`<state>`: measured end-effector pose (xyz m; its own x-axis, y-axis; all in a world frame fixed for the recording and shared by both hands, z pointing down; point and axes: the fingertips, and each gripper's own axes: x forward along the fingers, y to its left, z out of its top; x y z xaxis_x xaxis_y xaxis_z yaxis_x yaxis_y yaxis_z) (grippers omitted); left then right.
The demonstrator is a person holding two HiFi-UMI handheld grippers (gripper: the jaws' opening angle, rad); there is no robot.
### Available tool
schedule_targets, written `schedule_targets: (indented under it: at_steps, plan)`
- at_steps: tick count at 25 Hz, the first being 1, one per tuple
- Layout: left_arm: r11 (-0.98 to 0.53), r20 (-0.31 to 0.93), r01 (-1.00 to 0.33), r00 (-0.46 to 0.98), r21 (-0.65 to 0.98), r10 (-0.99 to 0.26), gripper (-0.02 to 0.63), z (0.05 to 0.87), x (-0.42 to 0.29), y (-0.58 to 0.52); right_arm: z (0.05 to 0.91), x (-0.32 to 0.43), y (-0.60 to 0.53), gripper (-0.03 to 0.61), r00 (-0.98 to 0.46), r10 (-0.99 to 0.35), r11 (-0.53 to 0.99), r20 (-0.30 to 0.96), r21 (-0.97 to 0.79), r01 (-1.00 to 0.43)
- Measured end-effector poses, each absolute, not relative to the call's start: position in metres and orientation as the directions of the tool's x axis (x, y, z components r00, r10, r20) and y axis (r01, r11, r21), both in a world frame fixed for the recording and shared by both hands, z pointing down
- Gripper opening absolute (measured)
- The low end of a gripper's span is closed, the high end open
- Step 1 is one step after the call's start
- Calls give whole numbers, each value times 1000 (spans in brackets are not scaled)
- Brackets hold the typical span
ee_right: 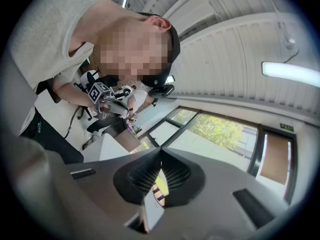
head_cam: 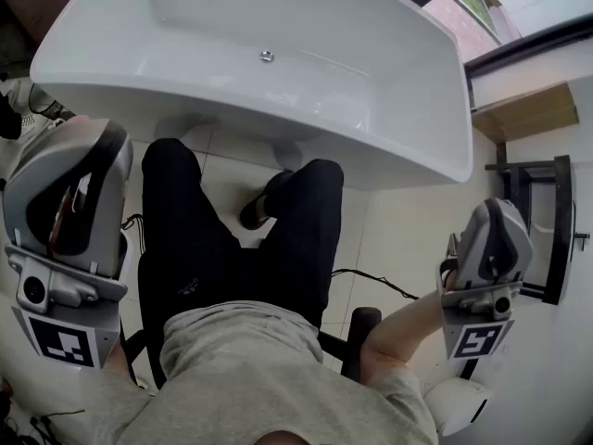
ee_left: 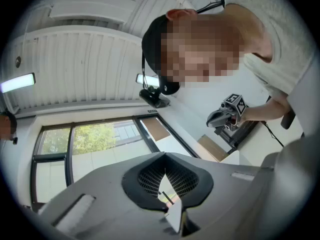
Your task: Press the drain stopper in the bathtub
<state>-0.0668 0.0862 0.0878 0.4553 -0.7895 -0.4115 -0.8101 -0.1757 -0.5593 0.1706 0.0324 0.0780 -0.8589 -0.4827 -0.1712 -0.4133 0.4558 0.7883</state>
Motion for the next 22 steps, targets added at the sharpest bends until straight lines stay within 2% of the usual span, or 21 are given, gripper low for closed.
schedule_targets:
  at_steps: [4,9,11,13,16,20,22]
  plan:
    - [-245,-312,-815,452,-524,-836,8,130,-86,36,132,150,-23,11,-875,-483,571,28,768,-290]
    - [-314,-194,-793,469,-522,-862,6,186,-113,-46,230,118,-111,11,-849,-380,730,368,683,-31]
    - [-327,-179,-777,484,-537,-857,6,200,-124,-88,289,121,-159,11,-744,-390,839,542,542,-45]
    - [-327,-205,-777,496,-538,-843,6,204,-137,-133,344,111,-204,11,-671,-328,917,665,396,-56]
    - [-304,-240,-774,500,-555,-832,7,216,-149,-208,418,82,-271,10,-616,-181,968,767,248,24]
    - [-364,-148,-798,483,-479,-863,6,284,-148,-303,523,69,-354,11,-491,-35,998,870,4,-63]
    - [-390,-117,-771,508,-504,-853,6,311,-141,-329,568,55,-383,10,-441,14,996,898,-50,-69]
